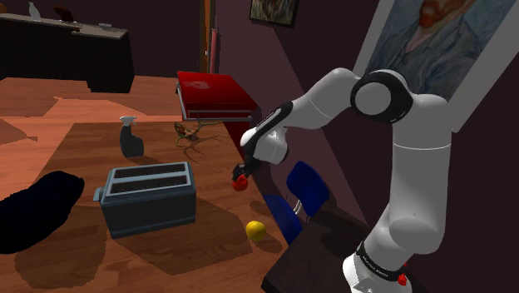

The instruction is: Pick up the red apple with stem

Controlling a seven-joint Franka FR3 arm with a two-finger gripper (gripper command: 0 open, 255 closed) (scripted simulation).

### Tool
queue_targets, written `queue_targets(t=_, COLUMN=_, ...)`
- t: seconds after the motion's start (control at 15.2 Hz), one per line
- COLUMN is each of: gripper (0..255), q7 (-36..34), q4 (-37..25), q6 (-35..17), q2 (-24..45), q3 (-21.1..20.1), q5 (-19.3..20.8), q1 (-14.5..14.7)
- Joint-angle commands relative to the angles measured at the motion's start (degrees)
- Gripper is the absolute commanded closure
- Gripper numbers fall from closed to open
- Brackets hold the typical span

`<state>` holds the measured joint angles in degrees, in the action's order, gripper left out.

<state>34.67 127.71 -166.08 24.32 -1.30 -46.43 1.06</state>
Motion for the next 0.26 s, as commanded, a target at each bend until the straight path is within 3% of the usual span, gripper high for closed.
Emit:
queue_targets(t=0.0, gripper=255, q7=-1.7, q4=0.6, q6=1.1, q2=-1.6, q3=1.2, q5=1.5, q1=1.0)
queue_targets(t=0.2, gripper=255, q7=-2.6, q4=0.9, q6=1.7, q2=-2.5, q3=1.8, q5=2.4, q1=1.4)
